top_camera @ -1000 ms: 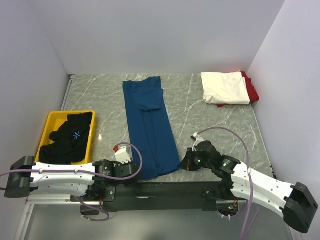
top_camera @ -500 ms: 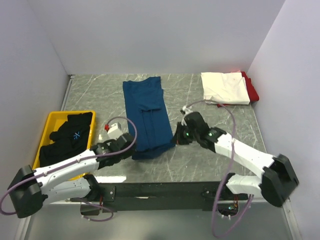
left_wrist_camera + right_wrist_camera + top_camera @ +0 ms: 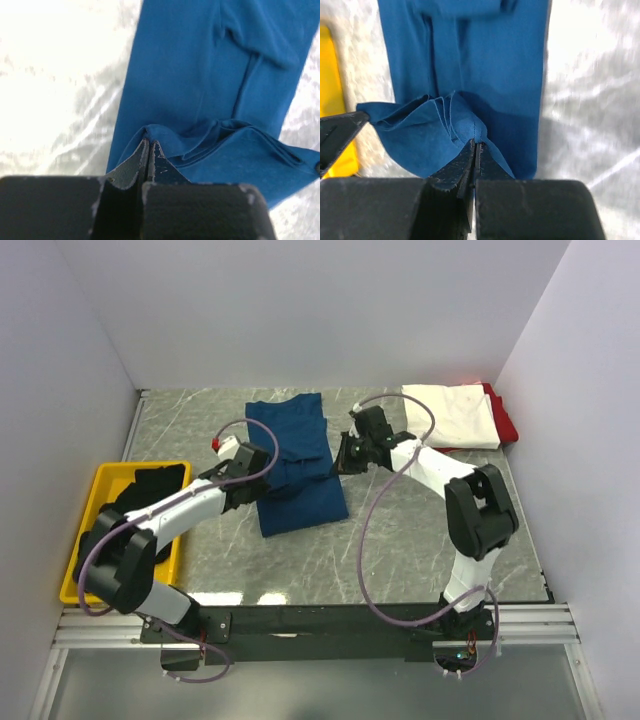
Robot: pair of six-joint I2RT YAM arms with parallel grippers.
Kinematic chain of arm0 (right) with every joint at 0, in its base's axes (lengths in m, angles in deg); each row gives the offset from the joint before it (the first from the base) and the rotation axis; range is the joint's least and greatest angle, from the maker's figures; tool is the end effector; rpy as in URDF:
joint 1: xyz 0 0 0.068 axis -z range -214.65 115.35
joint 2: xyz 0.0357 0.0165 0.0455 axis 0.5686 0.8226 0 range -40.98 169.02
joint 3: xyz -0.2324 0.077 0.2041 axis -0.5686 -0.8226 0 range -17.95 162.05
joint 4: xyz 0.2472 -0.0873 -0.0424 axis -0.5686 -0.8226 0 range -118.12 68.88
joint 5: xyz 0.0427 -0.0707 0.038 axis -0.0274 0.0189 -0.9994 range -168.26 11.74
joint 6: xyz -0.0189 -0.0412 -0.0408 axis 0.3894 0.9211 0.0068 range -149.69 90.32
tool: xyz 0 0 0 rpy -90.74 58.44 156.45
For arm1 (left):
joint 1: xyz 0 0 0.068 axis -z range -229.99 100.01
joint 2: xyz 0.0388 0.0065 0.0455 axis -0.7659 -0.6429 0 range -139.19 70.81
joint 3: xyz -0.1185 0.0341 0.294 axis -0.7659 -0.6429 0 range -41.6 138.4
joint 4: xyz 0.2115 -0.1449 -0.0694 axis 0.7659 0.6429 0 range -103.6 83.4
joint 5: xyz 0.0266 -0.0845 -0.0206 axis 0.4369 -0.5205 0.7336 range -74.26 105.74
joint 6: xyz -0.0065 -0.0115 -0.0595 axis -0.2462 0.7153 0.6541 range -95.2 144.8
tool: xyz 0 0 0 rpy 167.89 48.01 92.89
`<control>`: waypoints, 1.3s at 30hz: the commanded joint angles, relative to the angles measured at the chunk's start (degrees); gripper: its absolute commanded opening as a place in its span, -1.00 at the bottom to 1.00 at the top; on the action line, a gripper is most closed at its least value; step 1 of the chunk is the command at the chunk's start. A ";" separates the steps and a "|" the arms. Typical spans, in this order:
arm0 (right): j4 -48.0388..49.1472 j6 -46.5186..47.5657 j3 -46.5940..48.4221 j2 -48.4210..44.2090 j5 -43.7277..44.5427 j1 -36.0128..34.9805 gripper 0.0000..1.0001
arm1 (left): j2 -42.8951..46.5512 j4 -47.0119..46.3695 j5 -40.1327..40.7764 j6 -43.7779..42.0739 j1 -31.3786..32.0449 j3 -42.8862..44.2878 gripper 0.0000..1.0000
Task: Fold and stack the t-shirts
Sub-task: Fold the tshirt
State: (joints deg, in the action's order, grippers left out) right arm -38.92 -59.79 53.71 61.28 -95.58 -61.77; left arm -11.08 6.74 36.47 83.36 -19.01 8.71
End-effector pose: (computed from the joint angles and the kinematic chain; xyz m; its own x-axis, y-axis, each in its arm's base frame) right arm 0.3582 0.1985 0.2544 -0.8823 0.0860 -0.4627 -0.1949 0.8282 0.5255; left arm 0.2585 -0.1365 0.2503 -0.6031 -0.5687 -0.5594 -0.4223 0.8226 -0.3809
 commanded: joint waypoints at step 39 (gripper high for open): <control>-2.85 0.31 22.65 17.28 -5.62 7.16 -0.11 | -16.38 -3.64 -11.24 -13.12 -14.55 20.18 0.20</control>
State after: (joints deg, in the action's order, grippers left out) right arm -41.81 -60.14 74.36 80.45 -101.87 -55.23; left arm -30.16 4.12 25.00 71.84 -33.33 26.26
